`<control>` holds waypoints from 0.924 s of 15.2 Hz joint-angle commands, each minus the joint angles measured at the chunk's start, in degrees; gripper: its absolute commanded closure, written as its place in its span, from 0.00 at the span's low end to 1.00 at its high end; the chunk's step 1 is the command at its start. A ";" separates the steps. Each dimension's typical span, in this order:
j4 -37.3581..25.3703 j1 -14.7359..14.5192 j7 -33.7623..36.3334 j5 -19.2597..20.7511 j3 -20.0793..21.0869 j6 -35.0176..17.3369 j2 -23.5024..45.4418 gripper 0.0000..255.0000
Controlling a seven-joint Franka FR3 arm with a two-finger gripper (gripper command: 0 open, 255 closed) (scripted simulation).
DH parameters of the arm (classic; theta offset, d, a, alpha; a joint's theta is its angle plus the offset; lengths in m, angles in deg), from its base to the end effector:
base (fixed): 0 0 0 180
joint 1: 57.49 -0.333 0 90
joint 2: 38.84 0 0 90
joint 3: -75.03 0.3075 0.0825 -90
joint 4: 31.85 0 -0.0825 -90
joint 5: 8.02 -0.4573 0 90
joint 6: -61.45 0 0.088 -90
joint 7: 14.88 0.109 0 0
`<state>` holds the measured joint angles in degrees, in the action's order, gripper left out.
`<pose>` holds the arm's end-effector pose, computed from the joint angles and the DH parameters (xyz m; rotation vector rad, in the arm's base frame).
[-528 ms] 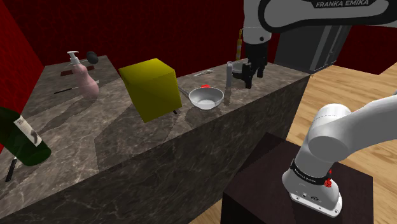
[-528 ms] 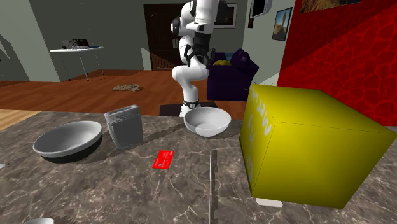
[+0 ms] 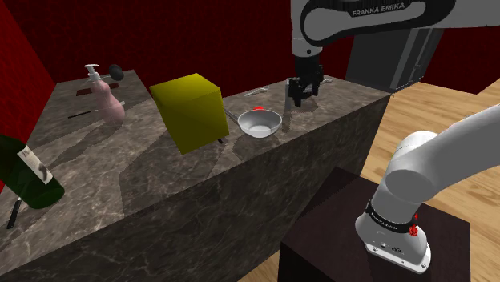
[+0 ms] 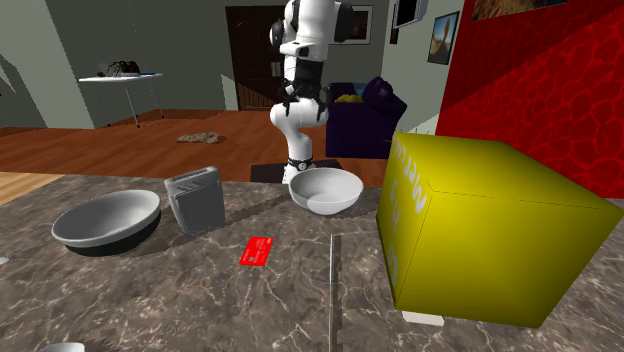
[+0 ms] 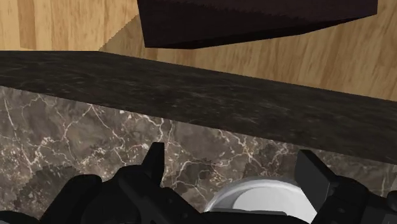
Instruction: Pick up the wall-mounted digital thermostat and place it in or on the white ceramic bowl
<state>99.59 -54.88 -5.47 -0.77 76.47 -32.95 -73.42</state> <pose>0.4403 -0.0207 0.5485 2.9866 -0.2649 -0.0499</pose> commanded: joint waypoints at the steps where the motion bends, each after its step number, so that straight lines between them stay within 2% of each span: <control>1: -2.83 1.20 0.91 0.57 -0.76 -1.53 4.00 0.00; 7: -10.46 4.32 3.62 1.71 -3.14 -6.08 15.32 0.00; 14: -21.73 7.45 6.14 1.80 -6.23 -8.91 28.33 0.00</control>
<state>80.12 -47.95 0.51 1.09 70.80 -41.69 -47.33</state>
